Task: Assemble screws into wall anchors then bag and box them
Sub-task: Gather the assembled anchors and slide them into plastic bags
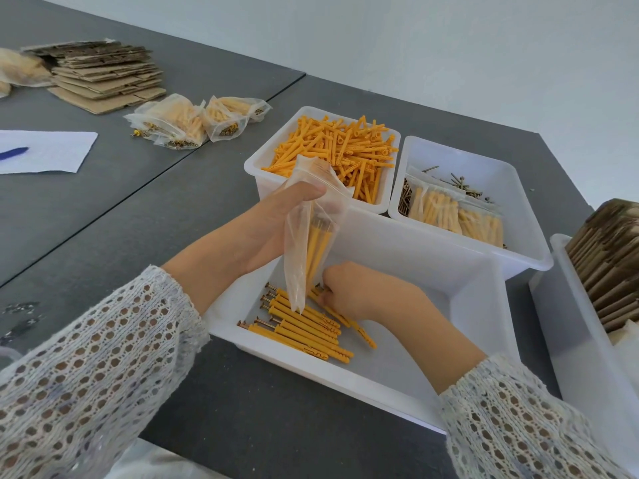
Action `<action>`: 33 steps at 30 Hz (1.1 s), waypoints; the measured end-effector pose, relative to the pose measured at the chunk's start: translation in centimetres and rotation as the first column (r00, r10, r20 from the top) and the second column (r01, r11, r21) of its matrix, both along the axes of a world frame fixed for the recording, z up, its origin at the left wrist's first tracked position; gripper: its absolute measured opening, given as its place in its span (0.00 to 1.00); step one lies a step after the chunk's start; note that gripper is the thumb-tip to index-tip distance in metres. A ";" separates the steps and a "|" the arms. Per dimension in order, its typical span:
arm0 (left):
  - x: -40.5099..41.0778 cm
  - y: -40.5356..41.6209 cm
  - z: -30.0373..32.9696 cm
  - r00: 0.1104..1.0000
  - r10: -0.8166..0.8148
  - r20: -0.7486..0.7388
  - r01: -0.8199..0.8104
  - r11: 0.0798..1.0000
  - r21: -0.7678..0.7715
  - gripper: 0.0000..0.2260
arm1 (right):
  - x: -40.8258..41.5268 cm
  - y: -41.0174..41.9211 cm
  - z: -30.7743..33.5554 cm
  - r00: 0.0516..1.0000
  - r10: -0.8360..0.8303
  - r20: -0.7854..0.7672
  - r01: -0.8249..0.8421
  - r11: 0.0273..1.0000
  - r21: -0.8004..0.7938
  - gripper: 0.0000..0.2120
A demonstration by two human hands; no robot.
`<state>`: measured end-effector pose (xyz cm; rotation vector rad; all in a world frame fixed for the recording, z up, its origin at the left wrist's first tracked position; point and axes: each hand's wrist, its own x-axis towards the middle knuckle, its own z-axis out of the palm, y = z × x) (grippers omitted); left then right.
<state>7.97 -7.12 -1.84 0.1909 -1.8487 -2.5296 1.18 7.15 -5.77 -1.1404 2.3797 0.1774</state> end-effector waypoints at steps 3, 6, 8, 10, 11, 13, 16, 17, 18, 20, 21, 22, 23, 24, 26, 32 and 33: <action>0.0 0.0 0.0 1.000 0.002 -0.001 -0.002 1.000 -0.004 0.24 | -0.4 0.4 0.2 0.999 -0.019 0.032 0.017 0.999 0.035 0.16; 0.0 0.0 0.1 1.000 0.001 0.001 -0.001 1.000 -0.003 0.24 | -0.7 0.8 0.4 0.996 -0.041 0.075 0.038 0.998 0.043 0.19; 0.0 0.0 0.1 1.000 0.004 0.003 -0.004 1.000 -0.007 0.25 | -0.8 0.9 0.5 0.996 -0.043 0.079 0.040 0.998 0.042 0.18; 0.0 0.0 0.1 1.000 0.014 0.012 -0.013 1.000 -0.008 0.27 | -0.7 0.7 0.5 0.996 -0.053 0.072 0.054 0.999 -0.006 0.17; 0.0 0.0 0.1 1.000 0.017 0.018 -0.016 1.000 -0.007 0.27 | -0.7 0.5 0.6 0.995 -0.064 0.073 0.067 0.997 -0.038 0.17; -0.1 0.0 0.1 1.000 0.019 0.022 -0.019 1.000 -0.005 0.26 | -0.8 0.2 0.8 0.994 -0.080 0.068 0.085 0.994 -0.075 0.16; 0.0 0.0 0.0 1.000 0.019 0.021 -0.019 1.000 -0.003 0.26 | -0.9 -0.2 0.6 0.994 -0.094 0.054 0.100 0.985 -0.137 0.14; 0.0 0.0 0.0 1.000 0.019 0.019 -0.019 1.000 -0.001 0.26 | -0.8 -0.4 0.4 0.996 -0.081 0.030 0.085 0.984 -0.158 0.12; 0.0 0.0 0.0 1.000 0.024 0.019 -0.024 1.000 -0.002 0.27 | -0.6 -0.5 0.2 0.998 -0.056 -0.001 0.055 0.984 -0.172 0.12; 0.0 0.1 0.1 0.999 0.036 0.024 -0.036 0.999 -0.005 0.27 | 0.0 -0.8 -0.2 0.998 -0.001 -0.061 -0.010 0.983 -0.181 0.11; 0.0 0.2 0.1 0.999 0.039 0.025 -0.039 0.999 -0.003 0.27 | 0.2 -0.9 -0.4 0.996 0.018 -0.084 -0.033 0.984 -0.178 0.11; 0.0 0.1 0.1 0.999 0.042 0.025 -0.042 0.999 -0.001 0.27 | 0.2 -1.0 -0.5 0.996 0.029 -0.090 -0.045 0.982 -0.181 0.12; 0.0 0.1 0.1 0.999 0.043 0.026 -0.043 0.999 -0.001 0.28 | 0.1 -1.0 -0.5 0.997 0.031 -0.075 -0.045 0.980 -0.192 0.12; 0.1 0.1 0.1 0.999 0.041 0.026 -0.041 0.999 -0.006 0.28 | 0.0 -0.8 -0.5 0.998 0.031 -0.048 -0.040 0.977 -0.207 0.12; 0.1 0.1 0.1 0.999 0.038 0.027 -0.038 0.999 -0.019 0.28 | 0.0 -0.6 -0.2 0.999 0.041 -0.005 -0.041 0.974 -0.223 0.12; -0.1 0.0 -0.1 0.999 0.035 0.023 -0.034 0.999 -0.039 0.29 | 0.5 -0.5 0.0 0.992 0.082 -0.094 -0.088 0.994 -0.061 0.11; 0.0 0.0 -0.1 0.999 0.033 0.018 -0.033 0.999 -0.037 0.28 | 0.3 -0.5 -0.1 0.990 0.084 -0.115 -0.088 0.996 -0.031 0.09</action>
